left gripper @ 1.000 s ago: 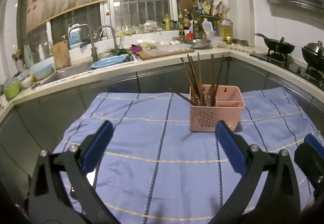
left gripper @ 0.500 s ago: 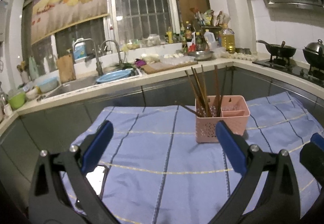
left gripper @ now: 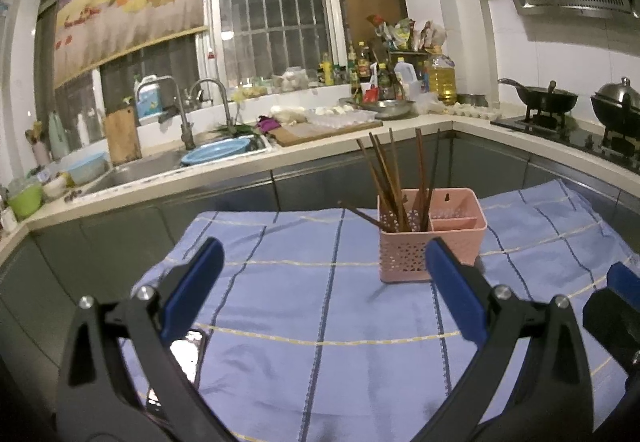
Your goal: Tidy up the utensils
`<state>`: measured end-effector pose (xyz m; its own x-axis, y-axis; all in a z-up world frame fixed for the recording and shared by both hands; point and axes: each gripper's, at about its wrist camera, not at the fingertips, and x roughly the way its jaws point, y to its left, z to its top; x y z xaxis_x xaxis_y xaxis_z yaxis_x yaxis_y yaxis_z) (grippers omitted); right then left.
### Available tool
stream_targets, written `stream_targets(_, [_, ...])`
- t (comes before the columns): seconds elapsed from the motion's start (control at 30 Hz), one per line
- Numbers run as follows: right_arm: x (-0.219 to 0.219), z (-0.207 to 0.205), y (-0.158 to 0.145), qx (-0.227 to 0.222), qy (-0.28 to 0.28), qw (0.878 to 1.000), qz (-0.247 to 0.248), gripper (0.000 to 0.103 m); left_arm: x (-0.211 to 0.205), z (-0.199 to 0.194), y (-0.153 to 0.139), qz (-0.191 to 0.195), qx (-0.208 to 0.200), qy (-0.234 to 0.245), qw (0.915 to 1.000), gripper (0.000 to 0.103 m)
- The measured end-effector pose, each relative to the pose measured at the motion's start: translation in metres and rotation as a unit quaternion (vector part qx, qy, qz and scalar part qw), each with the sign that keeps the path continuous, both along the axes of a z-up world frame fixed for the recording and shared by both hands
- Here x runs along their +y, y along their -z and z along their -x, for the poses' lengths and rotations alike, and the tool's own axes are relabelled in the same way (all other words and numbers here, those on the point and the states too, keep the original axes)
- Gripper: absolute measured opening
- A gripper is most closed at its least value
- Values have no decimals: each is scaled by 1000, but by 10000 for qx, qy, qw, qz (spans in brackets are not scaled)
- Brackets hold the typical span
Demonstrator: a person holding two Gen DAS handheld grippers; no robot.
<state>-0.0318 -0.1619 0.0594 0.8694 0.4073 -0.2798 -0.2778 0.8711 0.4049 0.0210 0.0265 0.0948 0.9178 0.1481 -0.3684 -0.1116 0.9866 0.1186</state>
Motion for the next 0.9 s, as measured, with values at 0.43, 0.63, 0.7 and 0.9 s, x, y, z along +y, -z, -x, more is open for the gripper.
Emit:
stream_targets(0.43, [0,-7,0,61,-20,10000,18,93,17,-1,1,549,118,-14,9984,97])
stream_targets(0.63, [1,-9,2,96,-52,9999,42,93,23,-1,2,657,100,-100,9977,97])
stream_targets(0.7, [2,-10,2,101,-62,9999,44,93,23,0,2,659,91,-122,9977,97])
stream_targets(0.9, [2,-10,2,96,-59,9999,44,93,22,2,2,583,61,-174,9981,97])
